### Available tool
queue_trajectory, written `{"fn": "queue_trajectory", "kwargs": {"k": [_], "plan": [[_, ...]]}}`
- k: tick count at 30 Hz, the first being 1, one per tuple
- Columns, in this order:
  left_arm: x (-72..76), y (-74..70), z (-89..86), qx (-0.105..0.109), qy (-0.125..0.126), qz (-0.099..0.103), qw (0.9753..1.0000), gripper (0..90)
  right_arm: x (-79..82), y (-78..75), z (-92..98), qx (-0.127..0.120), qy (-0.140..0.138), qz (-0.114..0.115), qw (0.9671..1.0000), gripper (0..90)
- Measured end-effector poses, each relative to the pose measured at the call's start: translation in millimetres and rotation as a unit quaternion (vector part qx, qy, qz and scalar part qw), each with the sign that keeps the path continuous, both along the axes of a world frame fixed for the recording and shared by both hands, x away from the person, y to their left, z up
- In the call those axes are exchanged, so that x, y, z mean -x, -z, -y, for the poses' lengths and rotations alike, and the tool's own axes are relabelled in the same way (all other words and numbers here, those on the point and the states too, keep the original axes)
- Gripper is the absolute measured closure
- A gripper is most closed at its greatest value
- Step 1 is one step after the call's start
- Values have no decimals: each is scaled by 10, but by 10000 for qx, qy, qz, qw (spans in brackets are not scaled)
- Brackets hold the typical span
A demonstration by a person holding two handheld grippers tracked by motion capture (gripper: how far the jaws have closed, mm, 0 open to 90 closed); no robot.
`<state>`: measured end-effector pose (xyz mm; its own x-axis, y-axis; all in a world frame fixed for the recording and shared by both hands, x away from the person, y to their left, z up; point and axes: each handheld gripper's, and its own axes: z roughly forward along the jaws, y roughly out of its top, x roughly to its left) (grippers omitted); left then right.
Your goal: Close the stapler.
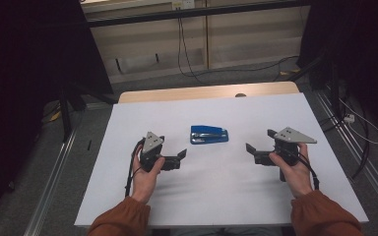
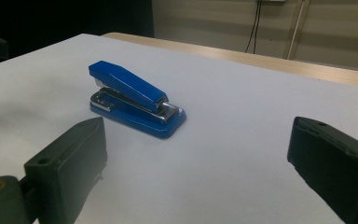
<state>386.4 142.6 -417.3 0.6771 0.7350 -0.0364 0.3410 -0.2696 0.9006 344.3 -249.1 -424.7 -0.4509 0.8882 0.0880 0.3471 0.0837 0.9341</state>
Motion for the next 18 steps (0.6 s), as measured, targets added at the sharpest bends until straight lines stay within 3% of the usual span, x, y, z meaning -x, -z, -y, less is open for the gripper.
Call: {"fn": "queue_trajectory", "kwargs": {"k": [5,8,14,18], "plan": [[79,-22,-99,82,-101,29,9999,44,70,14,44,-37,68,-44,10000,35],[132,-17,-150,-20,-228,168,9996,44,116,-5,68,-49,82,18,10000,36],[236,-38,-274,173,-268,51,9995,40,198,-2,137,-3,148,74,9999,36],[296,-78,-360,159,-375,88,9991,40,263,20,200,-29,259,127,9996,35]]}}
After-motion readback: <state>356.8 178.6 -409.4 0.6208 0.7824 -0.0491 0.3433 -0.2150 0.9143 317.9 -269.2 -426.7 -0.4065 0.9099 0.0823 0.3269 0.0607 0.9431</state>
